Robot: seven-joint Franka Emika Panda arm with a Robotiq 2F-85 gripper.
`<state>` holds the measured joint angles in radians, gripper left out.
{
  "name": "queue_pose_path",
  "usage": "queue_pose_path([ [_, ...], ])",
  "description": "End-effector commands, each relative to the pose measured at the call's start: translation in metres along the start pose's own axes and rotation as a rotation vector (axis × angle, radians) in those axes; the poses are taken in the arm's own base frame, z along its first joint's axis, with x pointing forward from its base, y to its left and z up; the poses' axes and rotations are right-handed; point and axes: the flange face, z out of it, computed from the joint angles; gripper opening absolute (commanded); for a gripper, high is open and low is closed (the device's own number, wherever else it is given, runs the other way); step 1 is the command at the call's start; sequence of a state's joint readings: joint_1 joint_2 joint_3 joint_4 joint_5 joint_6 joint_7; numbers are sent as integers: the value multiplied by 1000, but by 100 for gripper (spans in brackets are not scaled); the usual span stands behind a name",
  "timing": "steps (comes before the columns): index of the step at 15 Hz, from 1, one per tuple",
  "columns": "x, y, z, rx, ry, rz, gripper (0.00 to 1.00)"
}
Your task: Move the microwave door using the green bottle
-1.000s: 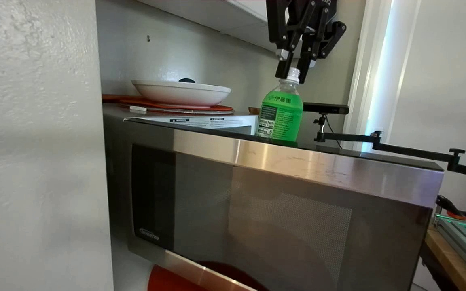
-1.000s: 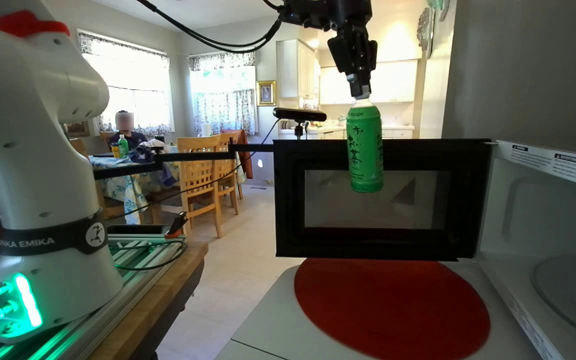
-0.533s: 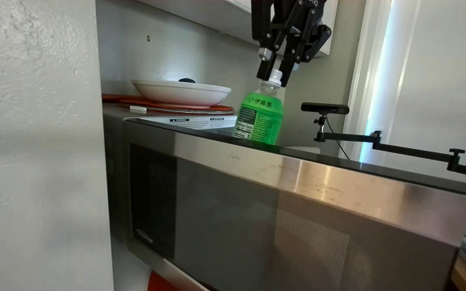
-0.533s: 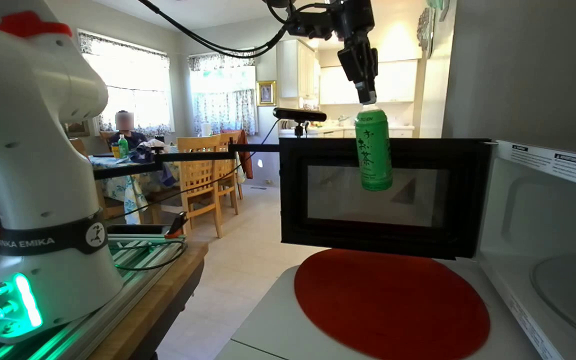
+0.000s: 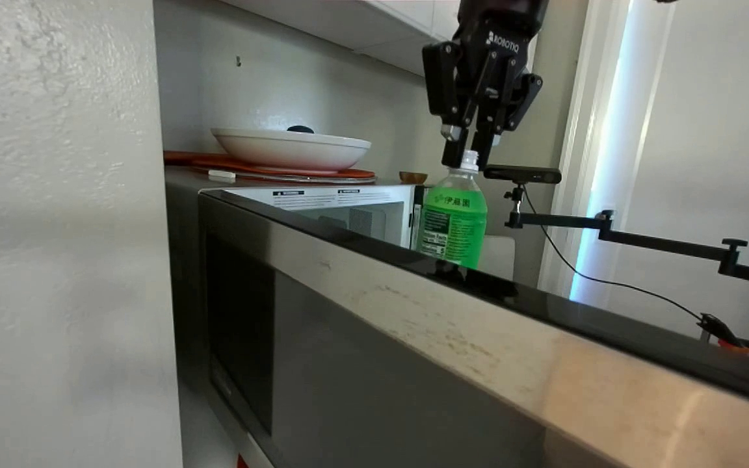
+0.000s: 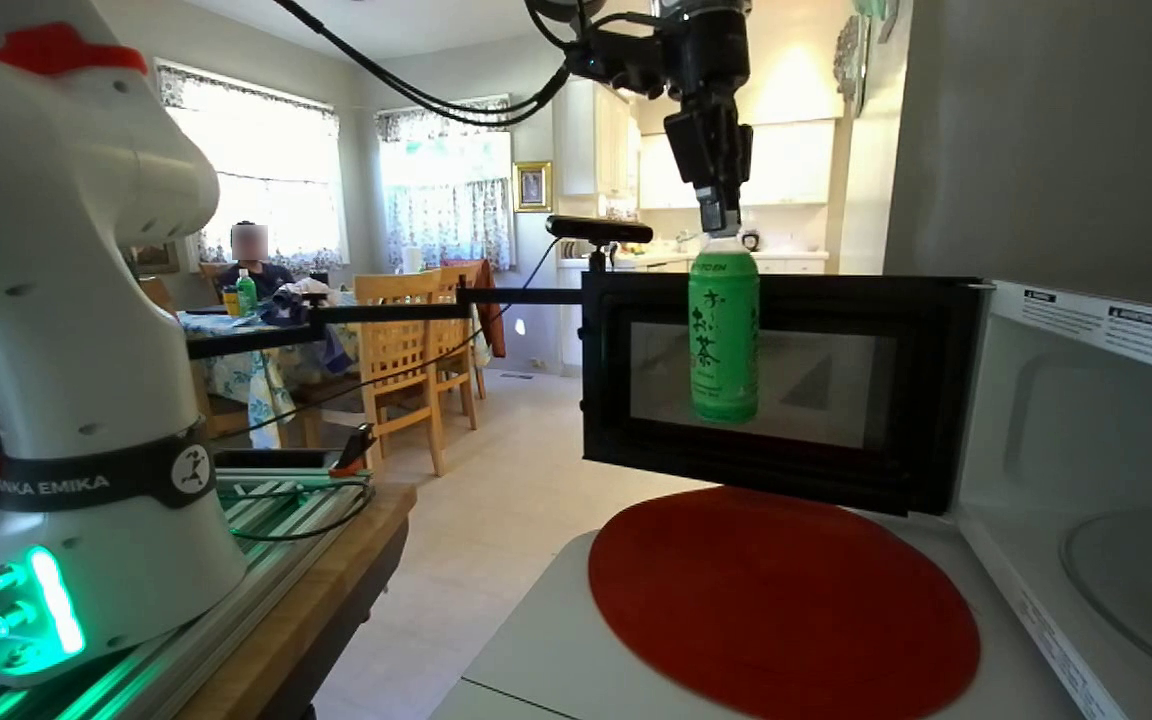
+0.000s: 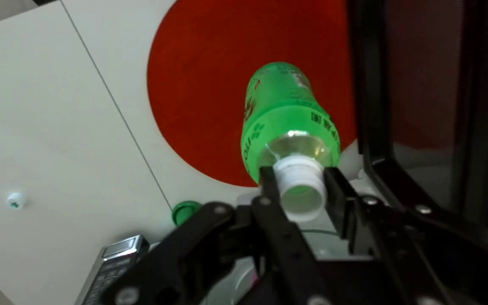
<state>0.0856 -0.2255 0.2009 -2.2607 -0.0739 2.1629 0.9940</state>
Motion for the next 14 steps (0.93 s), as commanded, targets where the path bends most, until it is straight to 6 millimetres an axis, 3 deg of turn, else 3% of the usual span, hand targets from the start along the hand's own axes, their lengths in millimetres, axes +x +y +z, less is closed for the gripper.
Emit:
queue_pose_path([
  [1,15,21,22,-54,19,42,8],
  [14,60,50,114,-88,83,167,8],
])
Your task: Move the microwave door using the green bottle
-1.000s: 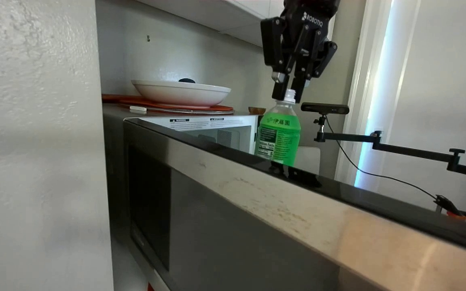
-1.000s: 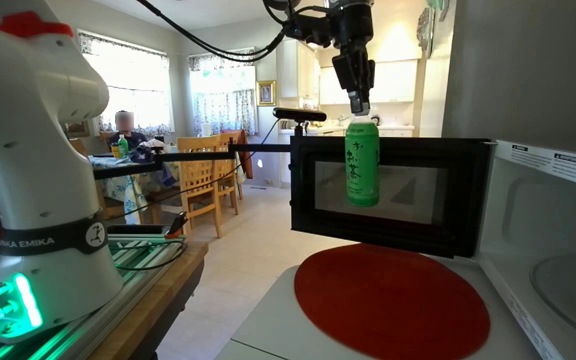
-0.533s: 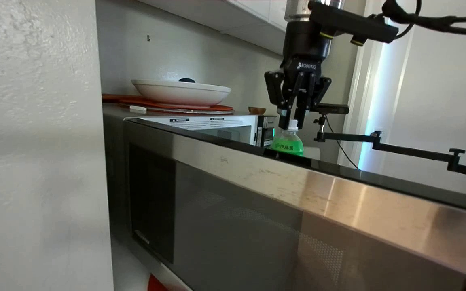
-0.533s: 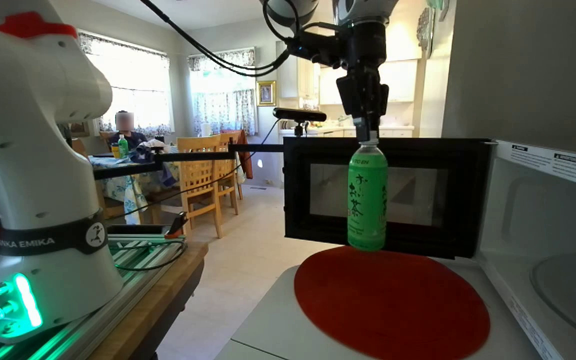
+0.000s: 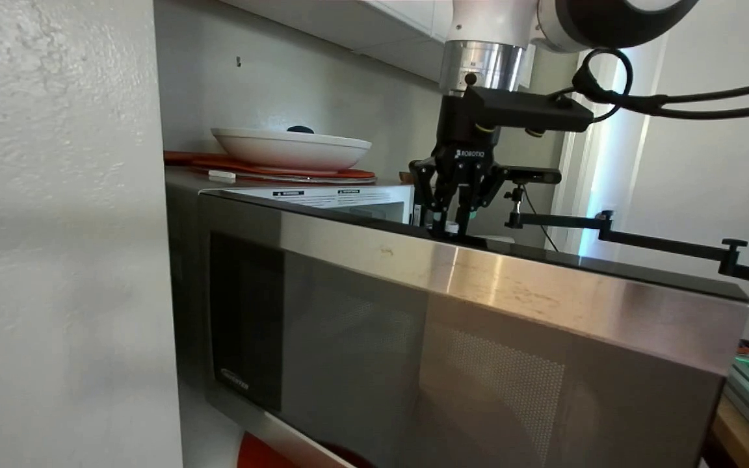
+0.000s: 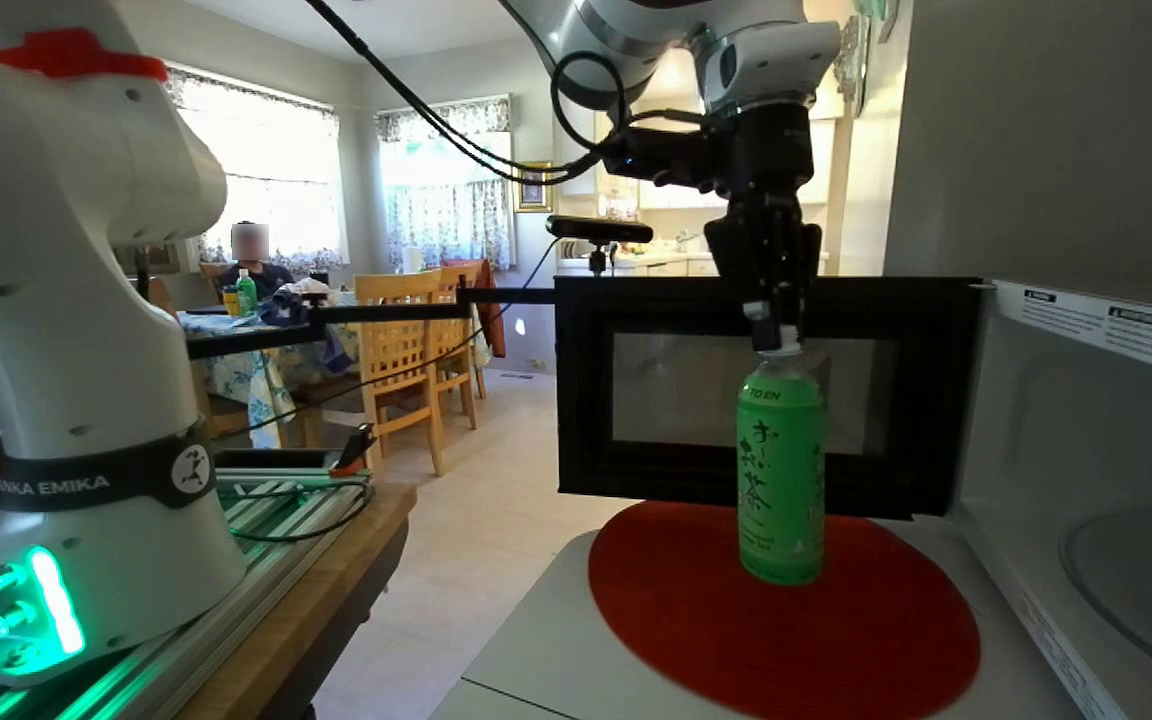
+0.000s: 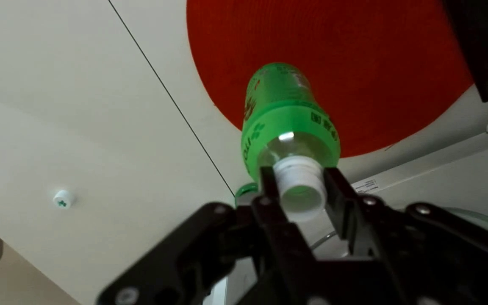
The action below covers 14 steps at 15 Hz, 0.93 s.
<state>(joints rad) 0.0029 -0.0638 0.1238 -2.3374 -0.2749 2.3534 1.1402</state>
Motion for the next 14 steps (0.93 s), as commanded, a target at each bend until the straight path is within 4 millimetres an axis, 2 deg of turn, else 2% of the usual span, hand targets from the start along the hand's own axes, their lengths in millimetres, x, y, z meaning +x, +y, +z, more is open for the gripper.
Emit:
queue_pose_path([
  [1,4,1,15,25,12,30,8],
  [14,1,-1,70,22,-15,63,8],
])
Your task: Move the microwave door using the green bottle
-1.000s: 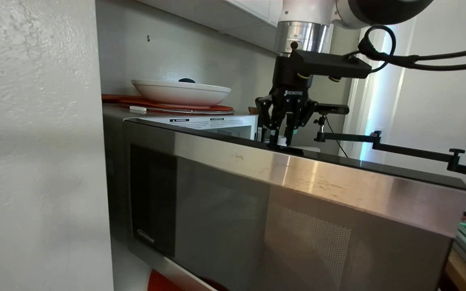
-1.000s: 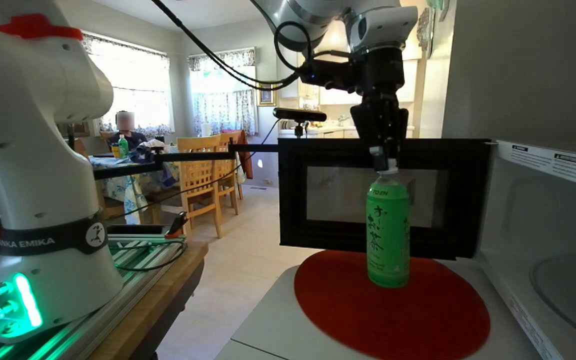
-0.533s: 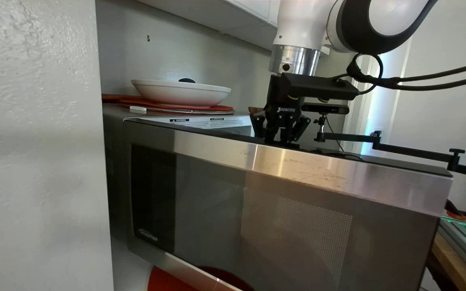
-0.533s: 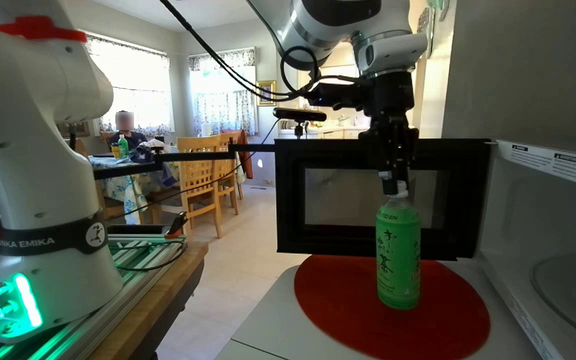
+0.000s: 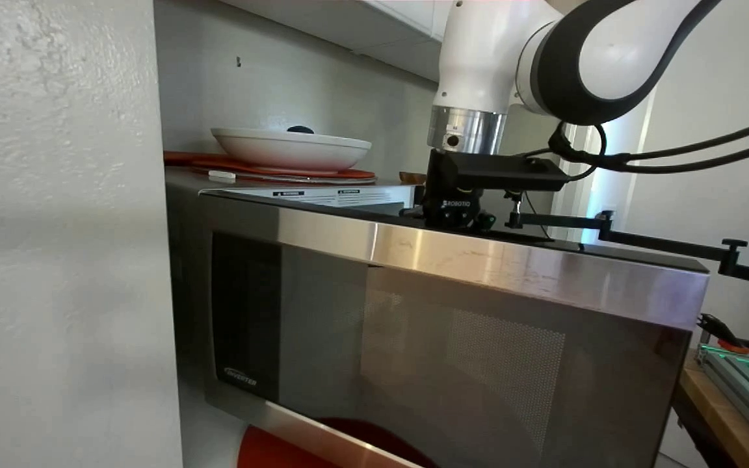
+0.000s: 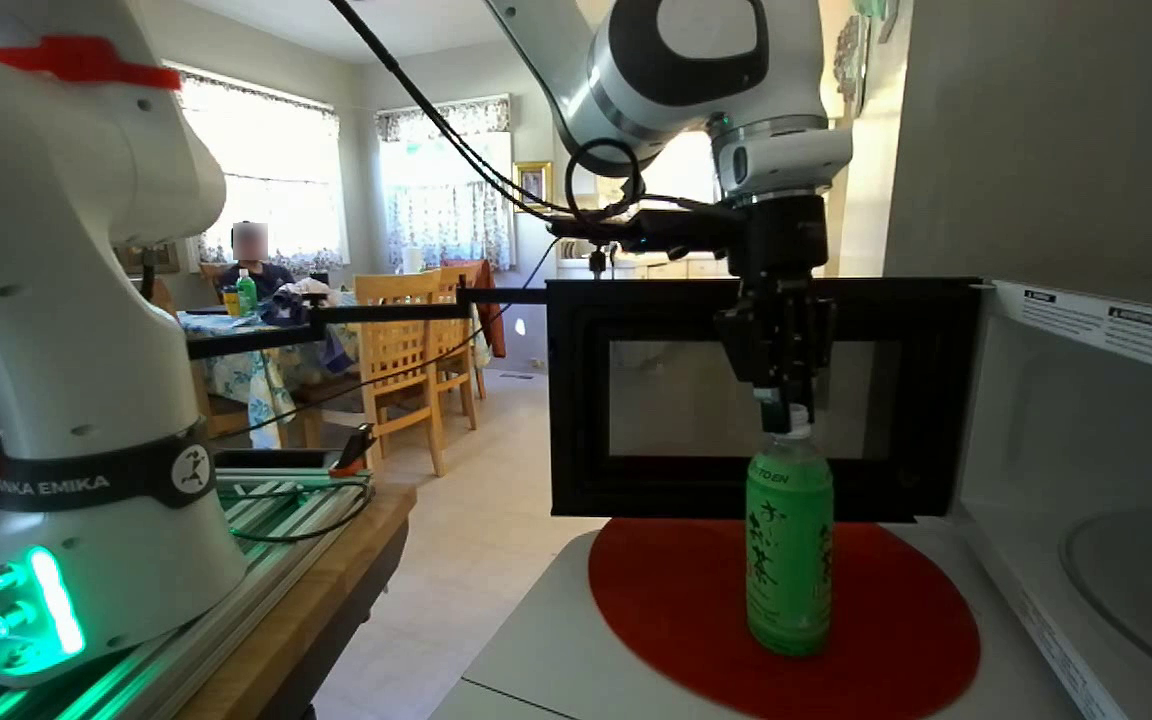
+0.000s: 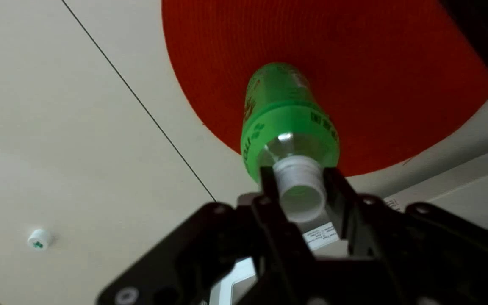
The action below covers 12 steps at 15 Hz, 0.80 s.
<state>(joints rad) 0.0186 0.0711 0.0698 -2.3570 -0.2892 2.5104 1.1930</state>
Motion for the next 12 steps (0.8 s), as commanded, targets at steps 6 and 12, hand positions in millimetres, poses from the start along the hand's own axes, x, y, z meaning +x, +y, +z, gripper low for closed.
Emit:
queue_pose_path([
  [6,-1,2,5,5,14,5,57],
  [12,-3,0,-25,11,10,-20,94],
])
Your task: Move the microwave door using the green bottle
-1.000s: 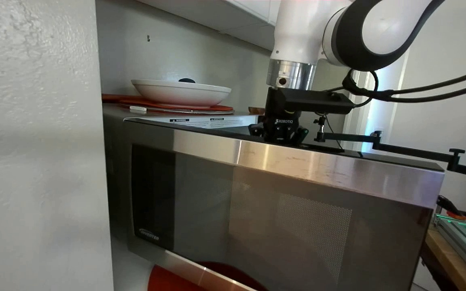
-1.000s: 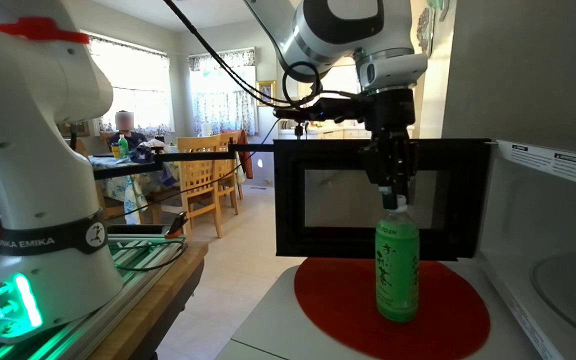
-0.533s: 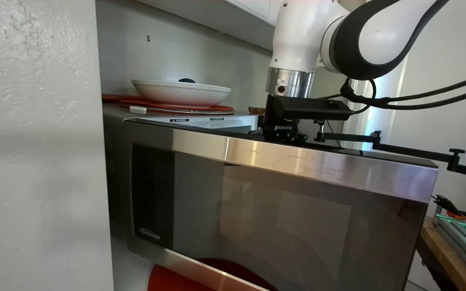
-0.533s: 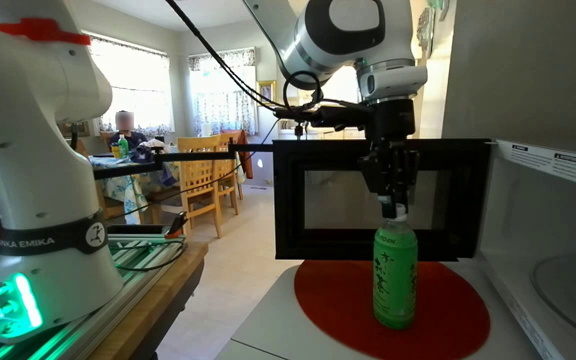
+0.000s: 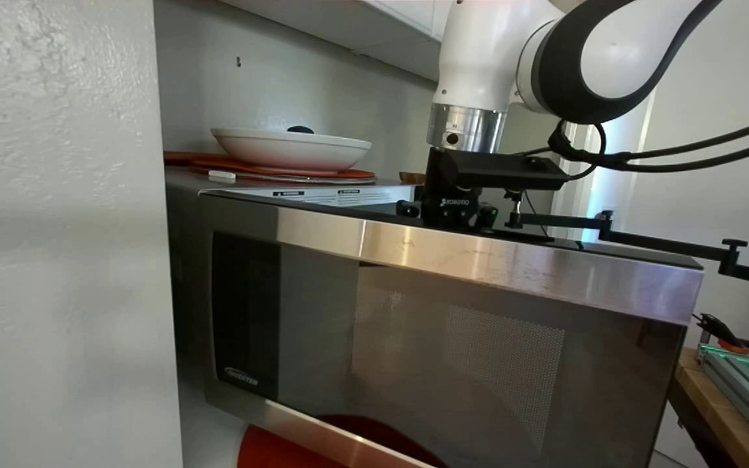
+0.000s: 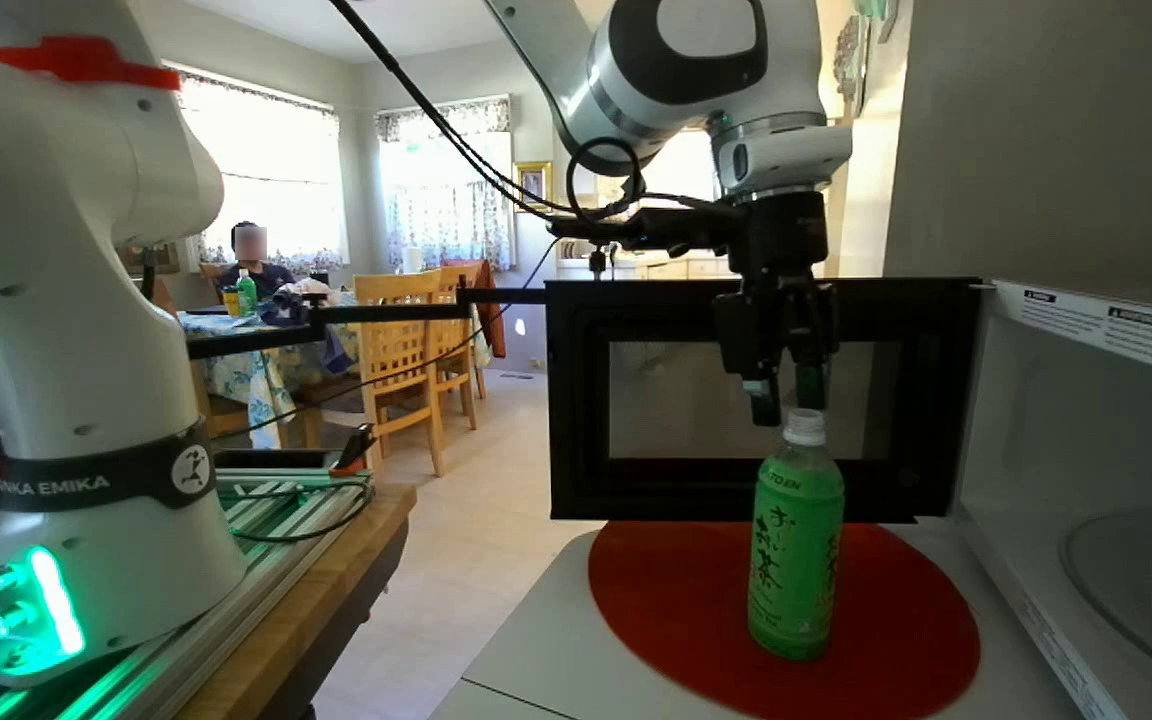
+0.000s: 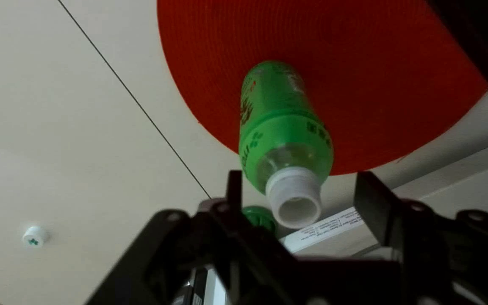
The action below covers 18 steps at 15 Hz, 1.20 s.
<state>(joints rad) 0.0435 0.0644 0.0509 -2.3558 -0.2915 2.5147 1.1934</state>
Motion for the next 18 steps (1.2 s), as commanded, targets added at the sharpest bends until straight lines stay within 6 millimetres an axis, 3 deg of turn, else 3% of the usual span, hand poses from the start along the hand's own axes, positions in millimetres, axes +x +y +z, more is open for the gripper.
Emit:
queue_pose_path([
  [1,-2,2,-32,-6,0,-22,99],
  [10,0,5,-167,-130,-8,-21,100],
  [13,1,2,-198,-110,-47,-38,100],
  [18,0,2,-200,-106,-15,-23,100],
])
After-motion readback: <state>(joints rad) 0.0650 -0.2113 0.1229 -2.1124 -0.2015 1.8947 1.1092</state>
